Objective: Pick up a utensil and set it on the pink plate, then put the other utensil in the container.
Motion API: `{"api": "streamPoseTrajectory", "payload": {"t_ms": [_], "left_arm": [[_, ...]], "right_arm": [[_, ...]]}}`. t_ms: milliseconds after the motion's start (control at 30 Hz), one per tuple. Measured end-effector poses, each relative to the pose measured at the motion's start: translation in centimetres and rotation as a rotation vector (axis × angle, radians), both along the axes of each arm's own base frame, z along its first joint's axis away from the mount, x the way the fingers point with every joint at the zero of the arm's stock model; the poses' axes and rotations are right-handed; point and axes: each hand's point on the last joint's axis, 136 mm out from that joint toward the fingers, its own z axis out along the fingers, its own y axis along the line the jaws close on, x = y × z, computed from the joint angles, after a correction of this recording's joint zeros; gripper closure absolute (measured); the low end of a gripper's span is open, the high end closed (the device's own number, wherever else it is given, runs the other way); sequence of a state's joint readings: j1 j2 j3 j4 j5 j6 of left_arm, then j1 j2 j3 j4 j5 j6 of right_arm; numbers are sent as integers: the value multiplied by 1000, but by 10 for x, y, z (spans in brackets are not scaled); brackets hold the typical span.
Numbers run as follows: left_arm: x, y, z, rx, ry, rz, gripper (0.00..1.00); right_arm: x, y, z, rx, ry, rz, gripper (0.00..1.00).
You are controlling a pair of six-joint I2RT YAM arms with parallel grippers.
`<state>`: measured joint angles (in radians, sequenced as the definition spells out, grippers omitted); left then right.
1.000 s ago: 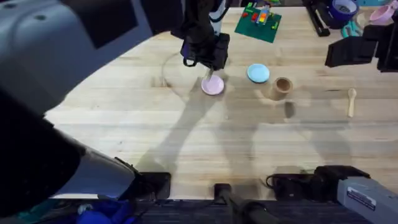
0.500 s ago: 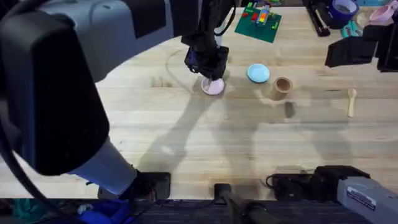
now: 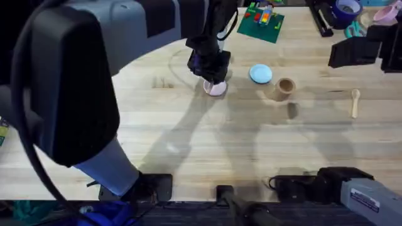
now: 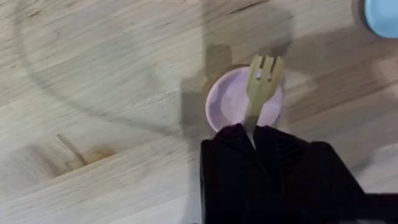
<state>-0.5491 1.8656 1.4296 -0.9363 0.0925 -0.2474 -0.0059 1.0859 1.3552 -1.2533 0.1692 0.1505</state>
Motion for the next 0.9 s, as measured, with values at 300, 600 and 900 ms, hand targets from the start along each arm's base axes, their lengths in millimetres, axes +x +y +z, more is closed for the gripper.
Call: {"api": "streamPoseTrajectory", "payload": {"t_ms": [300, 600, 900], "left_arm": [[0, 0, -2, 1, 3, 0, 959], [-3, 2, -15, 24, 41, 0, 959], [-3, 1, -15, 24, 39, 0, 959]], "right_arm": [[0, 0, 0, 0, 0, 0, 5], [0, 0, 0, 0, 0, 0, 5], [0, 0, 0, 0, 0, 0, 5]]}}
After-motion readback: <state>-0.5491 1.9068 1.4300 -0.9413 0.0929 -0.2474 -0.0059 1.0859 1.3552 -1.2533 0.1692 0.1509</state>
